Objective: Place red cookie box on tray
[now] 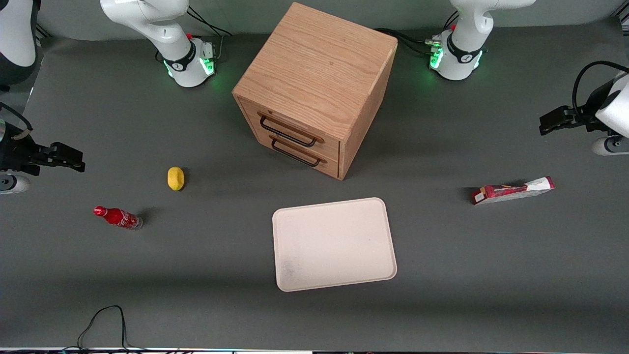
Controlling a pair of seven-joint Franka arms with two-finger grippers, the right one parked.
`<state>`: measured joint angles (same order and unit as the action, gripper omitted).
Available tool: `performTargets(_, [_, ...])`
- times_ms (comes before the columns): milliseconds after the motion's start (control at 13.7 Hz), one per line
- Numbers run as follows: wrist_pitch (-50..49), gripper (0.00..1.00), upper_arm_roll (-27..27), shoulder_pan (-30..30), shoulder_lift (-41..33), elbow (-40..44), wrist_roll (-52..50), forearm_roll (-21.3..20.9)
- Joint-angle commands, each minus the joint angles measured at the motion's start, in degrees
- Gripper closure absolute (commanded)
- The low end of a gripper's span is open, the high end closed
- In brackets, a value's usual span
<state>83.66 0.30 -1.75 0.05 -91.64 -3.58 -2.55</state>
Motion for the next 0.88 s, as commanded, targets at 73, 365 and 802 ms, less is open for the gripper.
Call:
performTargets(73, [-1.83, 0.00, 0.06, -0.62, 0.21, 1.46, -0.82, -1.06])
performTargets(365, [-2.18, 0.00, 0.06, -0.62, 0.48, 1.29, -0.12, -1.14])
performTargets(802, [-3.77, 0.00, -1.09, -0.18, 0.48, 1.29, 24.37, -5.45])
